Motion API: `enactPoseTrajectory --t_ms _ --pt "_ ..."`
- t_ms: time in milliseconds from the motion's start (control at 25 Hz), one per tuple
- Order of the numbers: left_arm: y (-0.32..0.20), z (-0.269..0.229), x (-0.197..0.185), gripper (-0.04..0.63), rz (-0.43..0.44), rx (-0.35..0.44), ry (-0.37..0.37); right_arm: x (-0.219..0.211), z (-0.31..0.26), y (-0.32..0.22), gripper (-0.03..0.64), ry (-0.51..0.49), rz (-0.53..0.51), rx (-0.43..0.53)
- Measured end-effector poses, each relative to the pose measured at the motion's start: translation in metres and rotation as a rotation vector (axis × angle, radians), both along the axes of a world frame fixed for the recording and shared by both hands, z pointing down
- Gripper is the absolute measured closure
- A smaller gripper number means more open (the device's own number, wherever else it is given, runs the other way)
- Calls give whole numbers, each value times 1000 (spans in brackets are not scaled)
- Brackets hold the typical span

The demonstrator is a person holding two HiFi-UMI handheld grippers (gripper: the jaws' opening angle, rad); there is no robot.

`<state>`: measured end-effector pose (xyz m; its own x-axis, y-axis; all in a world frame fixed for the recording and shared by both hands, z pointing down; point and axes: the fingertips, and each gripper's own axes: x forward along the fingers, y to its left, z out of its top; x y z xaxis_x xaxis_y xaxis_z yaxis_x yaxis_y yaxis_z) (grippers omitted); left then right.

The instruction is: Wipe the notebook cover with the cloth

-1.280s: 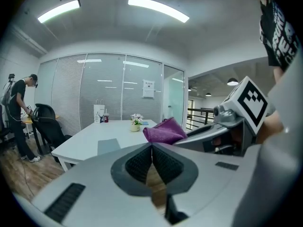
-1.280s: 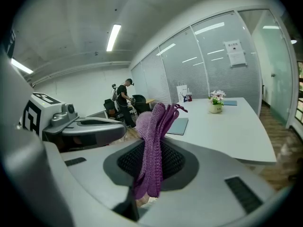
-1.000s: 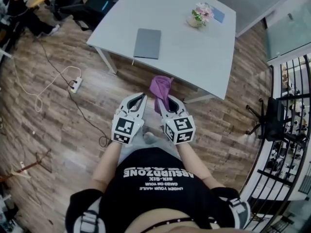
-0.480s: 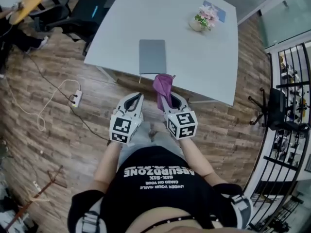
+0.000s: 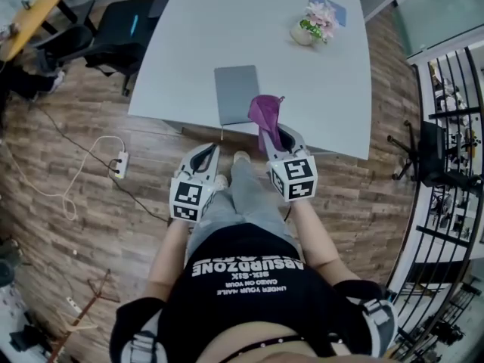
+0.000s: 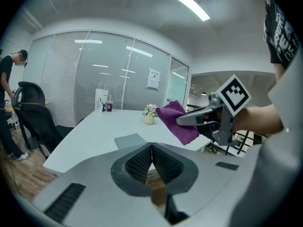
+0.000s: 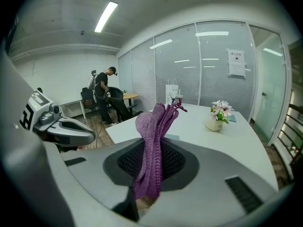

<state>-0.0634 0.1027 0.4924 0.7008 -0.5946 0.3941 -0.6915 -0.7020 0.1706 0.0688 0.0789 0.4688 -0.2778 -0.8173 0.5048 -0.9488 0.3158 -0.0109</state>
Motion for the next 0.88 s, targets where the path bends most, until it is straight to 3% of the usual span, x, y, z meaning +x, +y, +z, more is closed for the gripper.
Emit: enactPoseTrajectory --t_ms 400,520,640,880 --pt "-64 2 10 578 -4 -16 -2 24 10 -86 535 75 -14 -35" --pt "-88 18 18 578 18 -25 -56 27 17 -116 535 95 -40 -55" --pt "-108 43 24 578 41 -66 -119 28 27 -143 535 107 -75 -86" --pt "-139 80 36 578 56 -170 -150 30 51 -190 535 95 -123 -148"
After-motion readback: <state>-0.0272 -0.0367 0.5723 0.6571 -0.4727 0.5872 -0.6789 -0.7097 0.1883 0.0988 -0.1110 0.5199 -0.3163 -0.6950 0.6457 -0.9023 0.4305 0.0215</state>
